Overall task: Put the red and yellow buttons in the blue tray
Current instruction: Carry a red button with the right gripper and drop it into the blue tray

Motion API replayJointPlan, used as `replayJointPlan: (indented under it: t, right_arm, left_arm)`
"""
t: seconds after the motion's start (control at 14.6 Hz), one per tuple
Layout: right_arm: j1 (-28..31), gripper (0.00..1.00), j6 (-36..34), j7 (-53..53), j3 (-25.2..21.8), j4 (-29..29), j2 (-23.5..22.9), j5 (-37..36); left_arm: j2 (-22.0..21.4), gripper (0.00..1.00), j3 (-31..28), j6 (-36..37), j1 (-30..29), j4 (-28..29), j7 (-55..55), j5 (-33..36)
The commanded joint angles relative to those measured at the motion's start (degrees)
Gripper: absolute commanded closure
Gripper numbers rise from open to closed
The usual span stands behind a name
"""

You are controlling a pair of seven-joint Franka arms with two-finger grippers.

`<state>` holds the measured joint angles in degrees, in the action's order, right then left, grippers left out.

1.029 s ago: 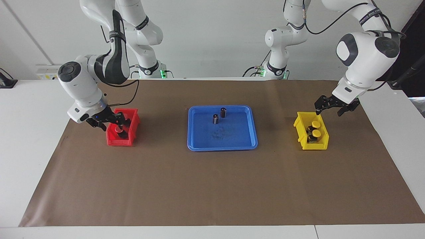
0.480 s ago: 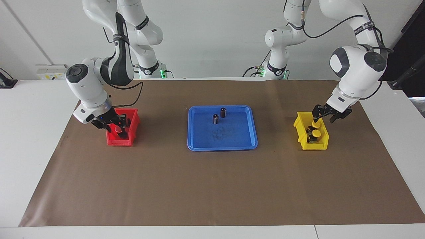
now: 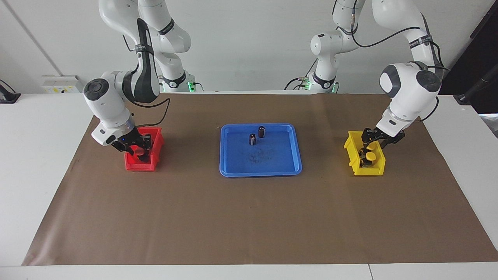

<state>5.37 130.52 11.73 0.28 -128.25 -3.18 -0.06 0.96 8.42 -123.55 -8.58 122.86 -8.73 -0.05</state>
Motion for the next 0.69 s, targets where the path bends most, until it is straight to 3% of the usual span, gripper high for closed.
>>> replayJointPlan:
  t: [0.0,0.27,0.41,0.62]
  right_arm:
    - [0.3,0.54,1.0,1.8,0.2,-1.8,1.6,1.0]
    - [0.3,0.87,0.2,1.9,0.2,-1.0,1.3,1.0]
    - [0.5,0.88,-5.8,2.2,0.2,4.1,0.4,1.0]
    - [-2.7,0.87,-20.8,1.0,0.5,20.5,-3.4,1.1]
  left_arm:
    - [-0.5,0.28,0.1,-2.0,-0.3,1.6,1.3,0.8]
    - [-1.0,0.28,0.1,-3.5,-0.1,3.9,2.0,0.8]
    - [-1.1,0.28,0.1,-3.5,0.2,4.1,2.0,0.8]
    - [-1.2,0.28,0.1,-3.5,0.5,4.5,2.1,0.8]
